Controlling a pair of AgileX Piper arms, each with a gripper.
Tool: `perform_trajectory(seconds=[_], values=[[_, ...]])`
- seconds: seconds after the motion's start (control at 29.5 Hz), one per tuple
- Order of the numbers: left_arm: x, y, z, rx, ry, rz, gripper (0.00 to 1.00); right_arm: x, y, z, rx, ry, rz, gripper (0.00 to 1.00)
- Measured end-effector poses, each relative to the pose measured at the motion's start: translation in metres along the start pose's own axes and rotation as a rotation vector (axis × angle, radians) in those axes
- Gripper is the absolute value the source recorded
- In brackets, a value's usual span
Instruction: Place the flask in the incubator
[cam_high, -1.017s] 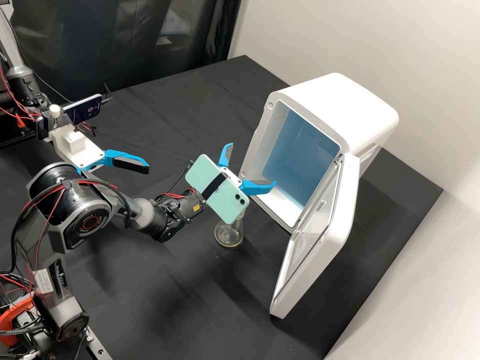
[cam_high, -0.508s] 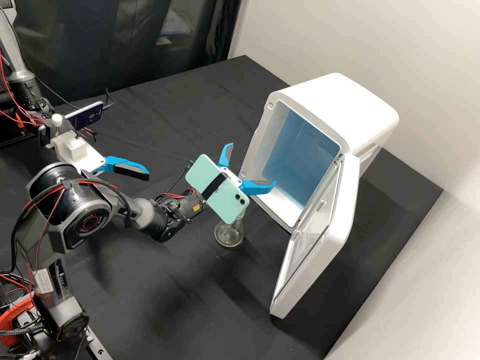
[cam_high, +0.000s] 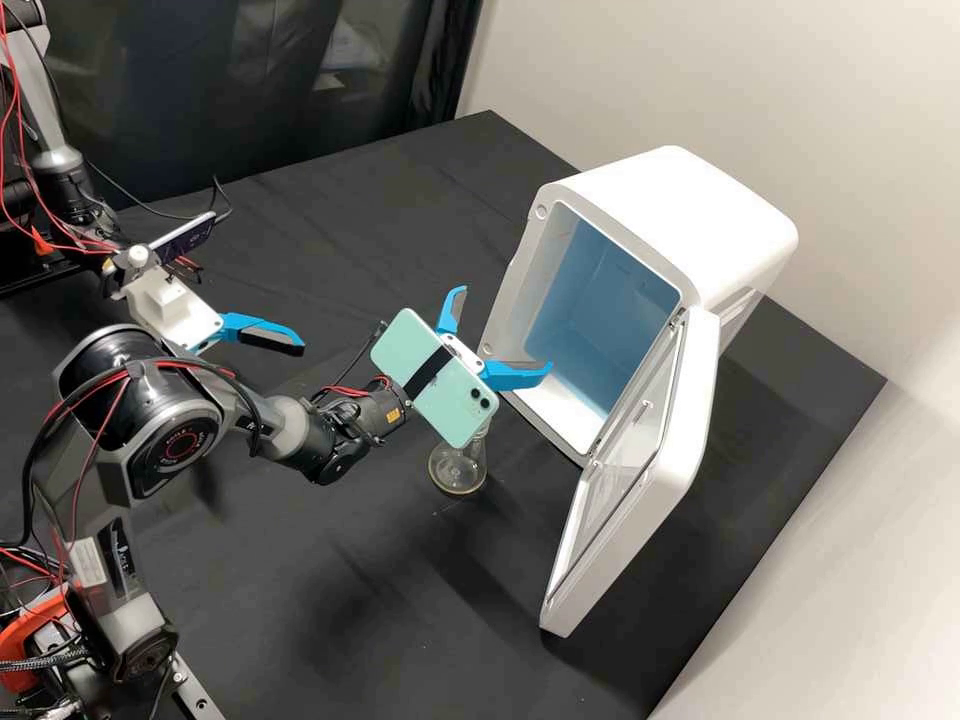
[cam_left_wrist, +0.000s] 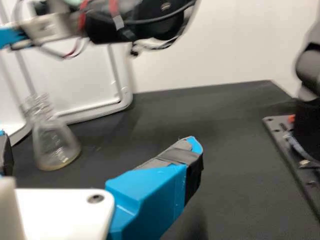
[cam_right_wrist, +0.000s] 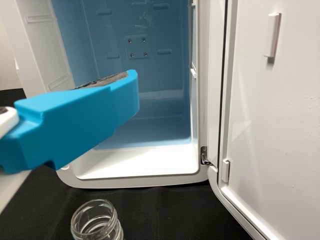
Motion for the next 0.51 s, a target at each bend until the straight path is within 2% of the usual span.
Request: perform_trajectory(seconds=[0.17, 0.27, 0.34, 0.51], values=[[-0.012, 0.0051, -0.02, -0.037, 0.057, 0.017, 1.0, 0.0, 0.0, 0.0, 0.0, 0.0, 0.0, 1.0], [-0.015, 0.0072, -0.03, -0.049, 0.093, 0.028, 1.0, 0.0, 0.0, 0.0, 0.0, 0.0, 0.0, 1.0], [-0.017, 0.0079, -0.038, -0.065, 0.12, 0.032, 1.0, 0.0, 0.0, 0.0, 0.0, 0.0, 0.0, 1.0], [-0.02, 0.0092, -0.051, -0.083, 0.161, 0.039, 1.0, 0.0, 0.0, 0.0, 0.0, 0.0, 0.0, 1.0]])
